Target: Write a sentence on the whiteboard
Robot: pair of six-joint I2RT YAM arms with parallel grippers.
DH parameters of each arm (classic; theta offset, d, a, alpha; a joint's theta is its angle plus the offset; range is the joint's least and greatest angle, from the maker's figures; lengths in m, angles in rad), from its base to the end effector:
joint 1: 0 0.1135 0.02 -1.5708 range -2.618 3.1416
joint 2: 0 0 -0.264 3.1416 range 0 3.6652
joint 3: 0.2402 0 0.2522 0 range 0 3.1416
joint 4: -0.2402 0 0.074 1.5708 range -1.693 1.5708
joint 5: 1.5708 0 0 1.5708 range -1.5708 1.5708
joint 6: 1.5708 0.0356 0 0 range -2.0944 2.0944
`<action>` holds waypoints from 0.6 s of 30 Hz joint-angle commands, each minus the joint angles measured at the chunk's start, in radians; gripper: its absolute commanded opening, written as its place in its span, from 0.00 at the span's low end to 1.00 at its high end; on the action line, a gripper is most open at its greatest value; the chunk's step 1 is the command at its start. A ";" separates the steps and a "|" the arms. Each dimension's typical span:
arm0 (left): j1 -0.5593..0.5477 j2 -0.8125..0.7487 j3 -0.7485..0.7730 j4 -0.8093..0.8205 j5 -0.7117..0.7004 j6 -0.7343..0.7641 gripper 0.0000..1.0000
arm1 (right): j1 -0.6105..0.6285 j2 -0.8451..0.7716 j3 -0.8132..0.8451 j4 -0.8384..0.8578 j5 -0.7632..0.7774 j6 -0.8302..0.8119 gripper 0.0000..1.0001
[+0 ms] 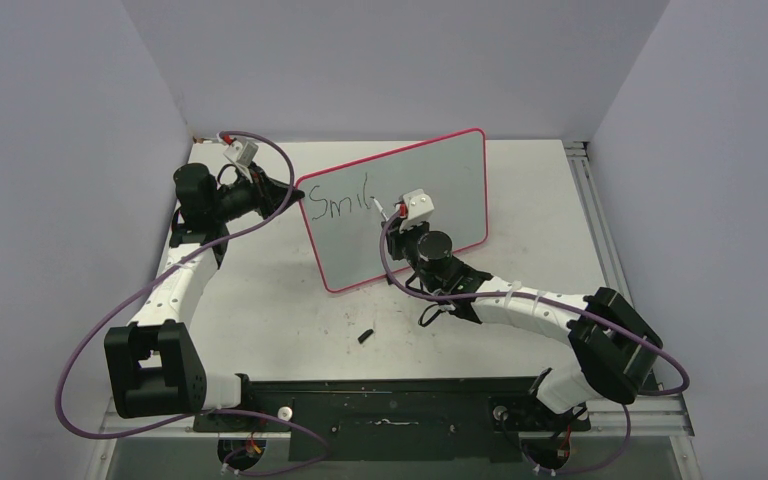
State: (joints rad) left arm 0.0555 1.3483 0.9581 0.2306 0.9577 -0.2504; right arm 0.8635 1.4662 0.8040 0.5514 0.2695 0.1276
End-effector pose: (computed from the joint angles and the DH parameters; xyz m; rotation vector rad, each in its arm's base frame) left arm 0.3055 -0.0122 0.3183 0.4576 1.6964 -0.9634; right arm 0.2217 0.2448 0.2608 -0.4170 1.6524 0.5182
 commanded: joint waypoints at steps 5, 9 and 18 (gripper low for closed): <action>0.006 -0.029 0.005 -0.010 0.018 0.022 0.00 | -0.017 -0.034 0.016 0.030 0.049 -0.001 0.05; 0.006 -0.028 0.005 -0.008 0.018 0.022 0.00 | -0.023 -0.032 0.028 0.043 0.049 -0.007 0.05; 0.007 -0.028 0.007 -0.008 0.021 0.022 0.00 | -0.022 -0.003 0.067 0.058 0.019 -0.024 0.05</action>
State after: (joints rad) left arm 0.0563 1.3483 0.9581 0.2295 0.9581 -0.2504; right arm 0.8528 1.4639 0.8143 0.5522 0.2874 0.1177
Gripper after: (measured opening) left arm 0.101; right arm 0.155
